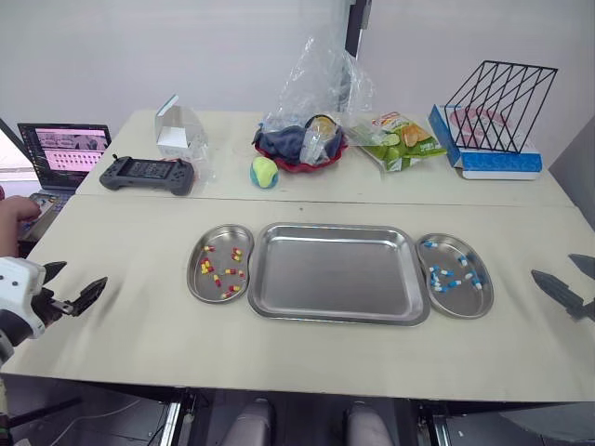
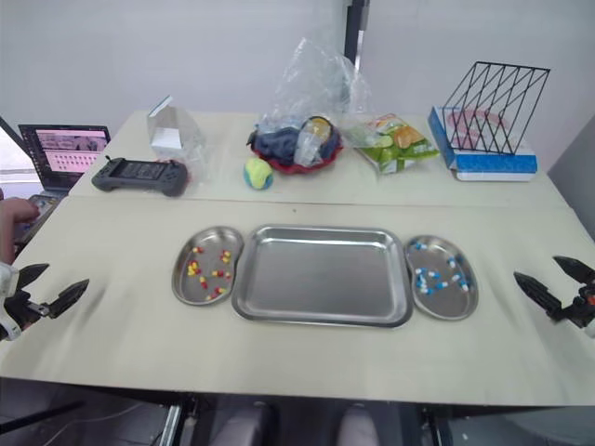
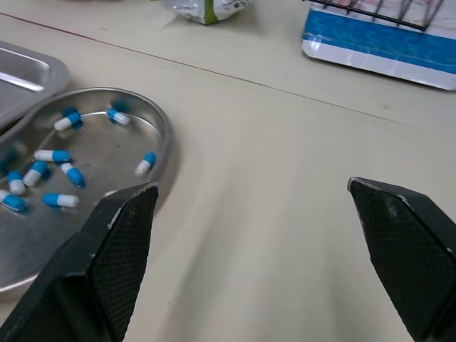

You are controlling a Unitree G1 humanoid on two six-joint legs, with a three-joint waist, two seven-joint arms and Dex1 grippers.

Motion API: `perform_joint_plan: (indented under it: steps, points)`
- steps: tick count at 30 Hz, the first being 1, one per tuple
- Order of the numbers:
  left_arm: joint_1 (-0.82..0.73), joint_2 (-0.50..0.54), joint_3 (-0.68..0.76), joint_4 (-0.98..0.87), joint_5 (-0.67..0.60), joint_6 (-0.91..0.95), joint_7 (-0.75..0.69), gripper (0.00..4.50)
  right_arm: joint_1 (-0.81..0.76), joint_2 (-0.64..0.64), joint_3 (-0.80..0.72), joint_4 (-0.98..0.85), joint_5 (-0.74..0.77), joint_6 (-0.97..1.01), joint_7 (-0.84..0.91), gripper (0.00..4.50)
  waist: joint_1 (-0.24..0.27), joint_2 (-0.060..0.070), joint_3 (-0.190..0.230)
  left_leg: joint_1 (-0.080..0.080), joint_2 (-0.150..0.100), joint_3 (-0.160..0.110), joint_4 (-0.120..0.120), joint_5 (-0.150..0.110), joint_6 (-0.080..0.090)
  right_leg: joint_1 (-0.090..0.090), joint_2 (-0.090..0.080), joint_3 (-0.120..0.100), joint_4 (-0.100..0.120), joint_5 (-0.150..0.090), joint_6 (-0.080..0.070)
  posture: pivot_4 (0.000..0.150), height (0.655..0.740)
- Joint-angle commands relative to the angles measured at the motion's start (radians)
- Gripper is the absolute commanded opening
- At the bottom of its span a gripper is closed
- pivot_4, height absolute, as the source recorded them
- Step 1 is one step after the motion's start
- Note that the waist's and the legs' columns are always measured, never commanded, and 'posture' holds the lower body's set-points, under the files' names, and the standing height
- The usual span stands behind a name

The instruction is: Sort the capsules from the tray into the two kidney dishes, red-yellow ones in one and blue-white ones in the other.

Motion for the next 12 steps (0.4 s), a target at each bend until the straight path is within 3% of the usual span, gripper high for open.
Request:
perform_joint_plan:
  steps: [1, 12]
  points:
    - [-0.014, 0.010, -0.007, 0.013, -0.003, -0.047, 0.015, 4.44, -0.008, 0.011, -0.028, 0.004, 0.006, -0.056, -0.026, 4.50, -0.003, 0.000, 0.000, 0.000, 0.000, 0.000, 0.000, 0.000, 0.000, 0.000, 0.000, 0.000, 0.000, 0.000, 0.000, 0.150, 0.7391]
    - [-0.031, 0.048, -0.046, 0.059, -0.033, -0.026, -0.062, 4.44, -0.004, 0.047, -0.009, -0.013, 0.004, -0.070, -0.059, 4.50, -0.006, 0.000, 0.000, 0.000, 0.000, 0.000, 0.000, 0.000, 0.000, 0.000, 0.000, 0.000, 0.001, 0.000, 0.000, 0.150, 0.7391]
